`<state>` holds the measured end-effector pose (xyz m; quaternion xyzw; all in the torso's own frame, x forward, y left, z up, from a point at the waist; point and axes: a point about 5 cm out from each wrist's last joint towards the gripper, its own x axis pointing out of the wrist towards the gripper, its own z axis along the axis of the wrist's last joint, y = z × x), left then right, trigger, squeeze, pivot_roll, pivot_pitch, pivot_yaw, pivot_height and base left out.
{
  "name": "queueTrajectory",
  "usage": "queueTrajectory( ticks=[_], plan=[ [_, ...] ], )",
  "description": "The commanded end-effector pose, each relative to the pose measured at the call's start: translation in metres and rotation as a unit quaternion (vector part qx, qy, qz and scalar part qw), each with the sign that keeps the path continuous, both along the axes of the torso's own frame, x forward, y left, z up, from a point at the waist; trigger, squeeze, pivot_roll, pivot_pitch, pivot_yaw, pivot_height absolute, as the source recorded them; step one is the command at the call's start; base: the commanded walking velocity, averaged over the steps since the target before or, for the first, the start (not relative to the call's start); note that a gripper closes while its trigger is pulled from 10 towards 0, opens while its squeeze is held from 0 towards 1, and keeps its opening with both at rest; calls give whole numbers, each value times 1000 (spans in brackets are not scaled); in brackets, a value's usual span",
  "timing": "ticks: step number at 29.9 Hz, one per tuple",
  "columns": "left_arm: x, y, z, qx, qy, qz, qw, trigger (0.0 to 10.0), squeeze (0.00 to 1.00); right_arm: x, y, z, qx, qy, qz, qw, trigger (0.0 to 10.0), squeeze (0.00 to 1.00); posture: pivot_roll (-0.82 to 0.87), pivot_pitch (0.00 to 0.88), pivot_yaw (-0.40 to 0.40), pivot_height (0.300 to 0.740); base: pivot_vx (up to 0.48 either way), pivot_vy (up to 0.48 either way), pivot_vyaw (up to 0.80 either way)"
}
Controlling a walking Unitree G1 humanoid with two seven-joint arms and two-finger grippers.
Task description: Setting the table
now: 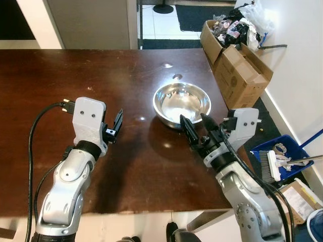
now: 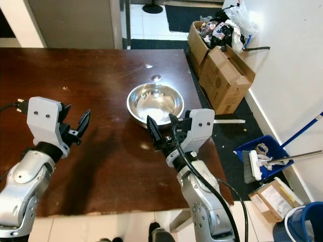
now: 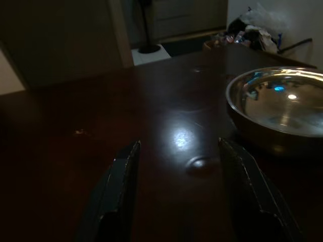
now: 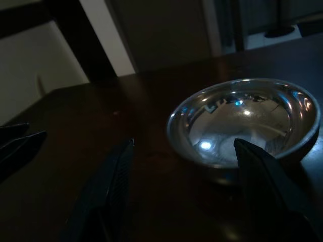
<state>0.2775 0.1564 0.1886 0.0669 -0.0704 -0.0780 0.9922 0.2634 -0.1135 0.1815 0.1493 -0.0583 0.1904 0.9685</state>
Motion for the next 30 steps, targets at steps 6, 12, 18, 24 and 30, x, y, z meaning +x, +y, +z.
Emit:
queueTrajectory(
  ticks=[6,12,18,24,30],
  plan=[
    [-2,-2,-5,0,10,0,1000,10000,0,-1,0,-4,5,11,-1,1000,10000,0,-129,40,32,740,-416,0,0],
    [-2,-2,-5,0,11,-1,1000,10000,0,-1,0,-4,7,11,-2,1000,10000,0,-129,43,34,740,-413,0,0],
    [-2,-3,-6,0,11,-2,1000,10000,0,-1,0,-5,8,12,-2,1000,10000,0,-129,43,34,740,-413,0,0],
    [-1,-3,-6,0,12,-2,1000,10000,0,-1,-1,-5,10,12,-2,1000,10000,0,-129,43,34,740,-412,0,0],
    [-1,-3,-6,0,12,-2,1000,10000,0,-1,0,-5,12,12,-1,1000,10000,0,-129,48,36,740,-411,0,0]
  ],
)
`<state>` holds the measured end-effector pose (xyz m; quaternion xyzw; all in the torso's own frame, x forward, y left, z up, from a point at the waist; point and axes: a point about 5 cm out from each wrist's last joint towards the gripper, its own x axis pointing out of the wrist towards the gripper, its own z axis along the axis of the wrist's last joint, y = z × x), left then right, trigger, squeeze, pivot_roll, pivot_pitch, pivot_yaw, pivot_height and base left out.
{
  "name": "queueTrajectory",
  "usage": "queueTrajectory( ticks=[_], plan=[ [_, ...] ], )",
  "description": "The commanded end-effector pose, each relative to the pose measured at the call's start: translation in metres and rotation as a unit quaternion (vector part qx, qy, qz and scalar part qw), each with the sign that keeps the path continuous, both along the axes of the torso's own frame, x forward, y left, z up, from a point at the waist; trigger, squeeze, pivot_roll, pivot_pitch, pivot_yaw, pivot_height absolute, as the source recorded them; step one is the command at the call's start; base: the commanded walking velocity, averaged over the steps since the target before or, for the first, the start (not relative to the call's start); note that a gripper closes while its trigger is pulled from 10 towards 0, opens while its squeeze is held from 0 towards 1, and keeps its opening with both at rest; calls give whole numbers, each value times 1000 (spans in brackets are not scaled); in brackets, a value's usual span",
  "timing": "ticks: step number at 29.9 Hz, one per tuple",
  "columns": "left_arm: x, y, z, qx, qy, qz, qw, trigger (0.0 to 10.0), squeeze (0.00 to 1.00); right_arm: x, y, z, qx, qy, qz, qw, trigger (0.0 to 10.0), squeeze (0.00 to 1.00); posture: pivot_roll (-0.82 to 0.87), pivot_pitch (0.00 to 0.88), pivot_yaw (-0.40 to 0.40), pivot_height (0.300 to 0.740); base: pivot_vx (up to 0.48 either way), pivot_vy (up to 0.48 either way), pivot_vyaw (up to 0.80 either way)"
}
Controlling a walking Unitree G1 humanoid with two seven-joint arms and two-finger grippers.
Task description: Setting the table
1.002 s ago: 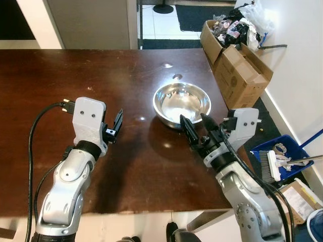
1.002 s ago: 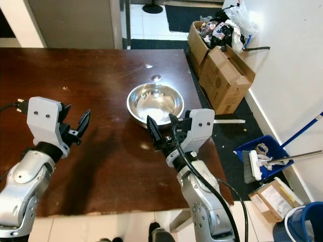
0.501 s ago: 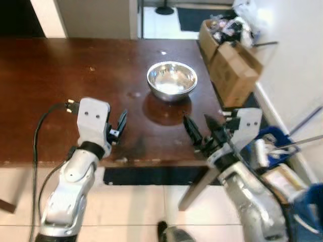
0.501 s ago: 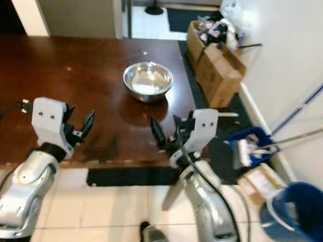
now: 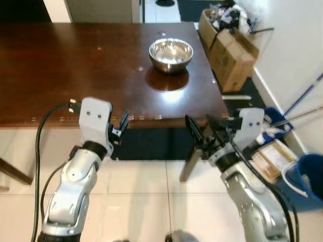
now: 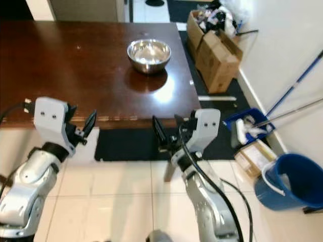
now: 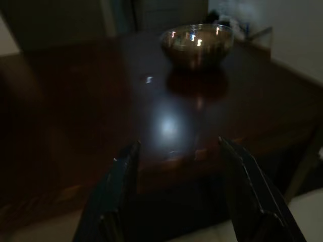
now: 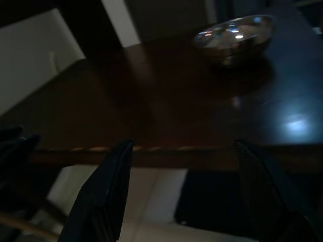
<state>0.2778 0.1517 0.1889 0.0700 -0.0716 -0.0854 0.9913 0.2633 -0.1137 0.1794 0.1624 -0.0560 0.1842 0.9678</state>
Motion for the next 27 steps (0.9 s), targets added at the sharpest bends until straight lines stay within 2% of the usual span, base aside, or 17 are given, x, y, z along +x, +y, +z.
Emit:
queueTrajectory(
  ticks=[1,17,19,27],
  plan=[
    [-2,2,-6,-4,13,6,1000,10000,0,-1,1,-3,-1,7,4,1000,10000,0,-129,48,36,740,-409,0,0],
    [-1,1,-8,-4,16,4,1000,10000,0,-1,0,-3,2,8,1,1000,10000,0,-131,49,36,740,-369,0,0],
    [0,0,-9,-15,24,0,1000,10000,0,-1,-1,-2,7,9,-1,1000,10000,0,-131,49,36,740,0,0,0],
    [2,0,-9,-13,28,0,1000,10000,0,1,-2,-1,19,10,-3,1000,10000,0,-133,46,37,740,0,0,0]
  ],
)
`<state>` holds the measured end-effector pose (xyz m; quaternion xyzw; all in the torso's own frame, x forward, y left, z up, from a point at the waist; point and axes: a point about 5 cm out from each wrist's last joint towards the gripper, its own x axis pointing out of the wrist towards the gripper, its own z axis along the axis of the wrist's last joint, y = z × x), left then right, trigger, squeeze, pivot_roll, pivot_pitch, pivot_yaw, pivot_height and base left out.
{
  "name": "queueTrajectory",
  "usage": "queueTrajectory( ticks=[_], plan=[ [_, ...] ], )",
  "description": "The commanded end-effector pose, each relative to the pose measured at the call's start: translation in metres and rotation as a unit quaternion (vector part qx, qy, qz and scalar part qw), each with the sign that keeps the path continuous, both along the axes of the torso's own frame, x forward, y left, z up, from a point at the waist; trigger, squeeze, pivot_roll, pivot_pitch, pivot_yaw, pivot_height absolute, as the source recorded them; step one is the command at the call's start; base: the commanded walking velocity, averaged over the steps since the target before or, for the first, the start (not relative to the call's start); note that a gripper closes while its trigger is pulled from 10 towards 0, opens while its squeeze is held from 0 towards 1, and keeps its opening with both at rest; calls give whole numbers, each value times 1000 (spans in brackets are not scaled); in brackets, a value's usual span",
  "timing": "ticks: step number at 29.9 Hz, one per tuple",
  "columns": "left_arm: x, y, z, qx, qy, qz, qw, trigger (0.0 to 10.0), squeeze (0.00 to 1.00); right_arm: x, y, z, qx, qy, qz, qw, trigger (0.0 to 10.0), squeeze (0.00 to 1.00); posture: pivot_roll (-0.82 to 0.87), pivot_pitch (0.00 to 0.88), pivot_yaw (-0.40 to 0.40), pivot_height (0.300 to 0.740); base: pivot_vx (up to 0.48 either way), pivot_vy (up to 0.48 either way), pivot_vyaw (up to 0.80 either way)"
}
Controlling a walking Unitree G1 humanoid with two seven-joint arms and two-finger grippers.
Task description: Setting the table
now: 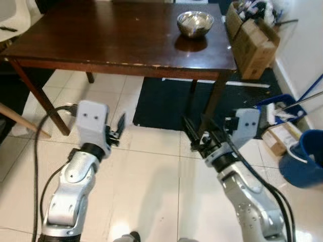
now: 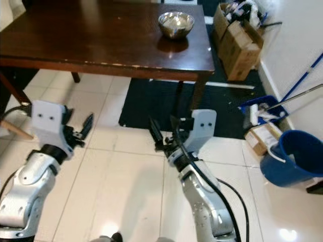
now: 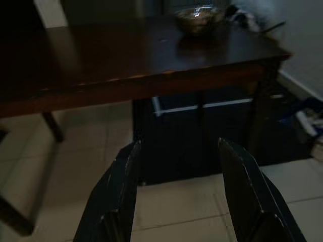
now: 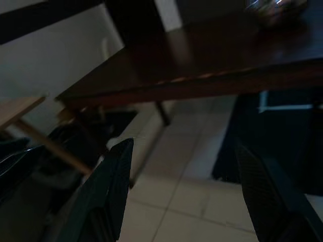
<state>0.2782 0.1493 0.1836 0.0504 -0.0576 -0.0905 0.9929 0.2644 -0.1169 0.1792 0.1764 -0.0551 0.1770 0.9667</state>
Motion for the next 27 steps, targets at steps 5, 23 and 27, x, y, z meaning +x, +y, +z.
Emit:
queueTrajectory(
  ticks=[5,23,27],
  plan=[
    [3,2,-4,7,12,5,1000,10000,0,0,1,0,9,5,1,1000,10000,0,-134,45,37,740,0,0,0],
    [4,2,-5,13,12,12,1000,10000,0,3,-1,0,-8,-2,-5,1000,10000,0,-131,41,35,740,0,0,531],
    [4,3,-5,15,9,18,1000,10000,0,4,-1,0,-10,-3,-5,1000,10000,0,-131,41,35,740,0,0,781]
  ],
)
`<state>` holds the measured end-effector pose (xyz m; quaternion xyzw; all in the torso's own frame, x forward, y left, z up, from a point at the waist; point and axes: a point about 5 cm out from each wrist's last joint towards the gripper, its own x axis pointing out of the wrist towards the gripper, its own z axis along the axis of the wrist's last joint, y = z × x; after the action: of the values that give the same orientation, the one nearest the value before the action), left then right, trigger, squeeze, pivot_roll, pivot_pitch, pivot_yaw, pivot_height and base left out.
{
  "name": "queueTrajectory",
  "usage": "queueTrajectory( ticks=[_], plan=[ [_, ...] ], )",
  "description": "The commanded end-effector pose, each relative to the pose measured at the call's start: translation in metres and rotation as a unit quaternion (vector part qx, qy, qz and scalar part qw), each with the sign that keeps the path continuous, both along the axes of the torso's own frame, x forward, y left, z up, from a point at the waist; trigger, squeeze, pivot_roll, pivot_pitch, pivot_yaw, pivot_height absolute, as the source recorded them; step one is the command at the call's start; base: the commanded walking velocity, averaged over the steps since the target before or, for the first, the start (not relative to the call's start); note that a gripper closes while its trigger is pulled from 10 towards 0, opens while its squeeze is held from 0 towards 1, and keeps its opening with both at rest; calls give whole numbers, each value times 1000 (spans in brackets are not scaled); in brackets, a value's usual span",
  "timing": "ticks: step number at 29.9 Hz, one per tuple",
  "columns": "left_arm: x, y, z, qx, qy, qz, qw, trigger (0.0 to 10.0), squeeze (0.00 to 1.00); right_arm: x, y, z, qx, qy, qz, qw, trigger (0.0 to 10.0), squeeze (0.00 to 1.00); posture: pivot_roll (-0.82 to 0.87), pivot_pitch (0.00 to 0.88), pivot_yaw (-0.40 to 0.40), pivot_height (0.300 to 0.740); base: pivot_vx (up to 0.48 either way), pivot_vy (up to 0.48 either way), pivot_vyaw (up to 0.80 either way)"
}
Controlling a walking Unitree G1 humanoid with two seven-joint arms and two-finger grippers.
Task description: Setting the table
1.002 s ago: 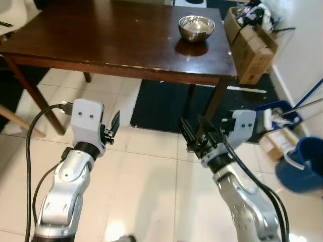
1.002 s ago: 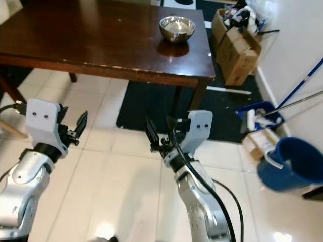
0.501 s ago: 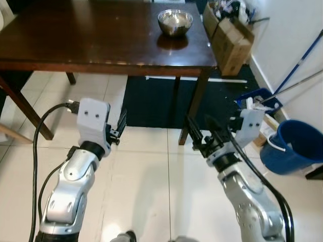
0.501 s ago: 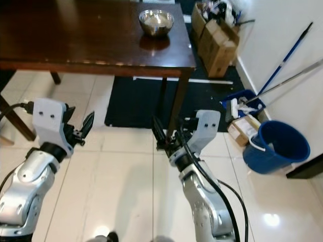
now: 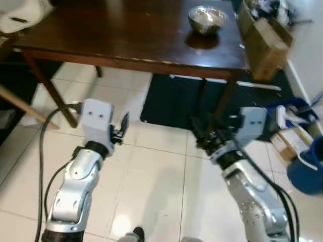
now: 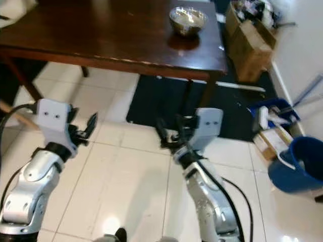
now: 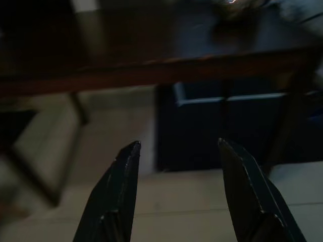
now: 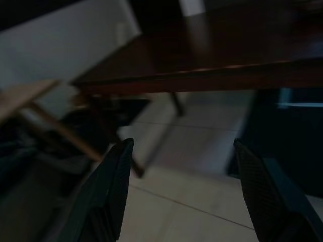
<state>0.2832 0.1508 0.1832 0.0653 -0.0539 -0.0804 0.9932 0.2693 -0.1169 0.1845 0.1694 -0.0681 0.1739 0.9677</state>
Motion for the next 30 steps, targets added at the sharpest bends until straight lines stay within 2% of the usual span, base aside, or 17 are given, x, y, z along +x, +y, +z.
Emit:
queueTrajectory(
  ticks=[1,8,10,22,30],
  plan=[
    [-1,1,-5,1,7,7,1000,10000,0,-1,-1,-6,-5,10,0,1000,10000,0,-131,41,35,740,0,0,781],
    [0,3,-5,4,4,17,1000,10000,0,0,0,-6,-6,10,1,1000,10000,0,-128,35,33,740,84,0,781],
    [0,3,-5,7,1,20,1000,10000,0,0,0,-6,-7,12,1,1000,10000,0,-127,33,32,740,480,0,763],
    [0,3,-5,7,1,23,1000,10000,0,0,1,-5,-8,7,4,1000,10000,0,-130,36,33,740,480,0,0],
    [0,2,-6,7,2,23,1000,10000,0,-1,2,-6,-14,6,5,1000,10000,0,-129,43,32,740,480,0,749]
  ],
)
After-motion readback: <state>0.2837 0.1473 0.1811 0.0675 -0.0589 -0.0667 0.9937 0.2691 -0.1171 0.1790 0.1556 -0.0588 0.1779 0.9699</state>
